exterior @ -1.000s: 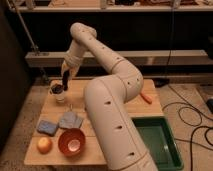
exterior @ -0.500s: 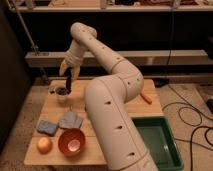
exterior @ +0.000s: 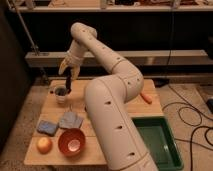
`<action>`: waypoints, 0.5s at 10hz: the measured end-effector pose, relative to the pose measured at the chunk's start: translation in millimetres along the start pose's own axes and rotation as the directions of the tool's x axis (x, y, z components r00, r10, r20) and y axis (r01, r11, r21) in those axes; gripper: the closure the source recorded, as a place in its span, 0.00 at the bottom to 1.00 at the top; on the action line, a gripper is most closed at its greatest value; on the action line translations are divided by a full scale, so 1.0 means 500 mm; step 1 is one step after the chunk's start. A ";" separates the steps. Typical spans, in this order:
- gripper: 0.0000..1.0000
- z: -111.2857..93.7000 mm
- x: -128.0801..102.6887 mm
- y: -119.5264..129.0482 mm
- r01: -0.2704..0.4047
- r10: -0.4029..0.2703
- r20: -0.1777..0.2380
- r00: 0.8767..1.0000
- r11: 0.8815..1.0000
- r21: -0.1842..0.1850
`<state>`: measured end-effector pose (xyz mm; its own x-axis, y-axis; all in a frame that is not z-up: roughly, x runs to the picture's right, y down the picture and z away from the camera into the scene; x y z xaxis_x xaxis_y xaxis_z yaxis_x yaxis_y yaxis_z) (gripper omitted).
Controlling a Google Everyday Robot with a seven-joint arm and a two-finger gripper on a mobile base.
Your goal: Place brush in paper cup
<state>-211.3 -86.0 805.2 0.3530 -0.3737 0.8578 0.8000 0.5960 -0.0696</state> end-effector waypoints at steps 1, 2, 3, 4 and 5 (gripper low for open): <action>0.46 0.000 0.000 0.000 0.000 0.000 0.000 1.000 1.000 0.000; 0.46 0.000 0.000 0.000 0.000 0.000 0.000 1.000 1.000 0.000; 0.46 0.000 0.000 0.000 0.000 0.000 0.000 1.000 1.000 0.000; 0.46 0.002 0.001 0.001 -0.001 0.001 0.001 1.000 1.000 -0.001; 0.46 -0.002 0.000 -0.001 -0.001 0.001 0.000 1.000 1.000 0.000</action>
<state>-211.2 -86.9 804.6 0.3537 -0.3736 0.8575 0.7996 0.5964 -0.0700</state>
